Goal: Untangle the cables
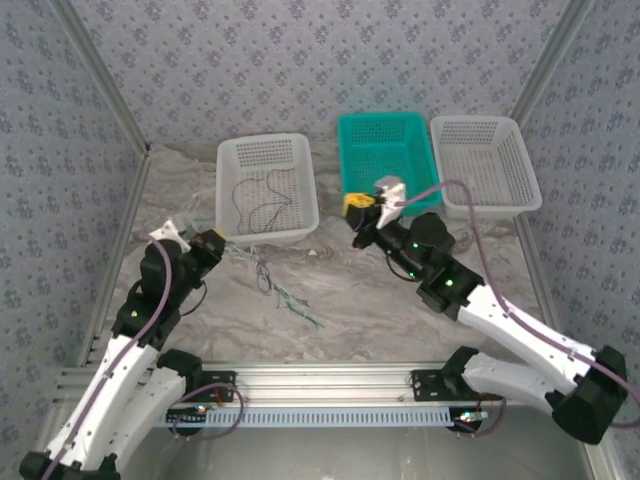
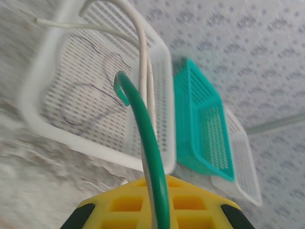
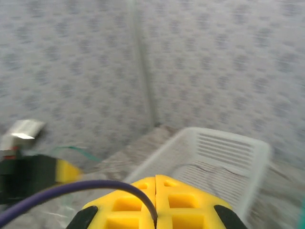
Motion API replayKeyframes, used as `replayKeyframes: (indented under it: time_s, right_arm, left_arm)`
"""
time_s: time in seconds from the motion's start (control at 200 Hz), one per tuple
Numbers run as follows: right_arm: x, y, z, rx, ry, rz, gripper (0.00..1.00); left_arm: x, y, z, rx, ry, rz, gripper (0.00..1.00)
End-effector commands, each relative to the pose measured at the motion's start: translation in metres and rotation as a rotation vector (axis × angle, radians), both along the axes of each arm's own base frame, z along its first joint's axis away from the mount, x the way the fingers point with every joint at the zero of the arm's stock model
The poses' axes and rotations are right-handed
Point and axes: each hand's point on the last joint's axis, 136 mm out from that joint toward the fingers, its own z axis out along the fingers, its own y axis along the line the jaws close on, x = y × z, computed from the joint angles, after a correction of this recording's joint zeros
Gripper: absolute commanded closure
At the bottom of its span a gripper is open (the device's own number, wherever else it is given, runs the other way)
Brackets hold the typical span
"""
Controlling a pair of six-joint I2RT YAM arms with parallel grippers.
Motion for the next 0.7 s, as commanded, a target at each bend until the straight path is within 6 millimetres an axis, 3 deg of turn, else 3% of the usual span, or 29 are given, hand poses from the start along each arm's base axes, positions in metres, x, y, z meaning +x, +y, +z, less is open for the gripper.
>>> replayKeyframes:
  time_s: [0.0,0.14,0.325,0.475,0.695]
  right_arm:
    - [0.018,-0.069,-0.02,0.107,0.119,-0.281,1.0]
    - [0.021,-0.143,-0.051,0.18,0.255,-0.554,1.0]
    - [0.014,-0.205,-0.07,0.215,0.339,-0.746,1.0]
    - [0.005,-0.253,-0.06,0.294,0.348,-0.89,1.0]
    - [0.003,-0.295,-0.029,0.4,0.322,-0.979,1.0]
  left_arm:
    - [-0.012,0.036,-0.027,0.188,0.116,0.111,1.0]
    - [-0.014,0.056,-0.035,0.248,0.149,0.192,1.0]
    - [-0.014,0.07,-0.034,0.276,0.157,0.251,1.0]
    - [-0.022,0.091,-0.041,0.344,0.214,0.323,1.0]
    - [-0.029,0.117,-0.056,0.418,0.31,0.404,1.0]
